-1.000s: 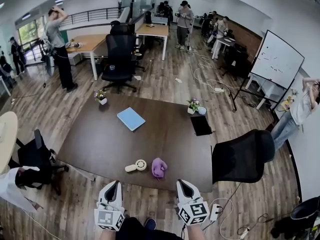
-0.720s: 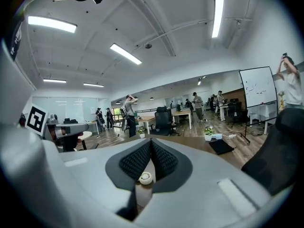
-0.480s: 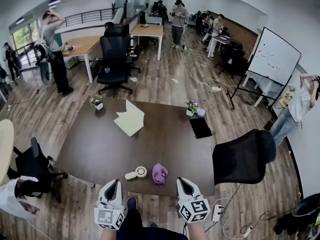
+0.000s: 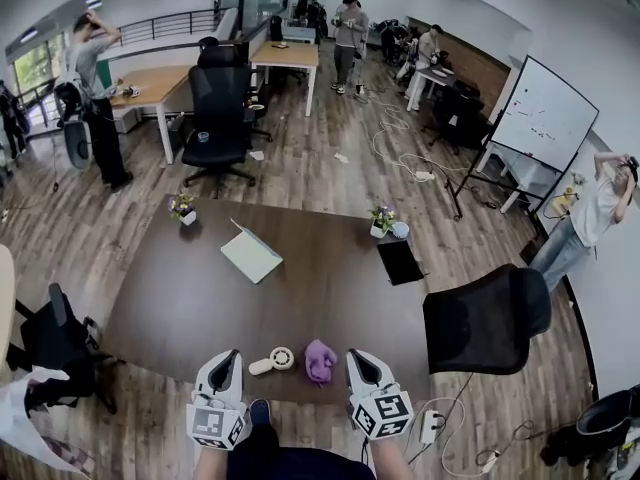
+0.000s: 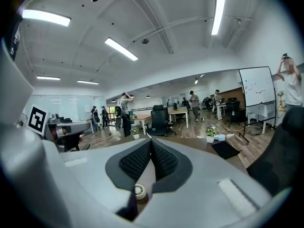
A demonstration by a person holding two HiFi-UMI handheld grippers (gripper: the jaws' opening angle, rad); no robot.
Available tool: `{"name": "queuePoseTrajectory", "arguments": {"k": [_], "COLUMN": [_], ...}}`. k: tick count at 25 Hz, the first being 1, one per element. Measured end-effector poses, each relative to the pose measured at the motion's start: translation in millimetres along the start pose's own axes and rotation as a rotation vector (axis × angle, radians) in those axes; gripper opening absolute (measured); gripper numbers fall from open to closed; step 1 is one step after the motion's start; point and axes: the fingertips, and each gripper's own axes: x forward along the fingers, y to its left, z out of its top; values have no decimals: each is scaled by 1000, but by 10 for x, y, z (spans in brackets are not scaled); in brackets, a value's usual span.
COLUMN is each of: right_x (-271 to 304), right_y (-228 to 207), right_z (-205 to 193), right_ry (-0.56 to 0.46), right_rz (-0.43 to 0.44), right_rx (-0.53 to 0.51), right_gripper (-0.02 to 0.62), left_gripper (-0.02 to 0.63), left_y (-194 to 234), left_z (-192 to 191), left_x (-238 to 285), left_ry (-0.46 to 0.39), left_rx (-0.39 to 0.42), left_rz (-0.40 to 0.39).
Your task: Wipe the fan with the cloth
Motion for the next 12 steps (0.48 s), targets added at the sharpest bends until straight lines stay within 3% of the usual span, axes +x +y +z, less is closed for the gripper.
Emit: {"name": "queuePoseTrajectory", "arguments": {"k": [12], "right_x": [486], "right_y": [-125], "right_z": [75], "right_ry": [30], "right_rz": [-54], "right_rx": [7], "right_gripper": [12], "left_gripper": [-9], "left_y": [404], "left_z": [-55], "left_x": [527], "left_ry": [29], "left_rx": [-17], "left_rz": [-62]}}
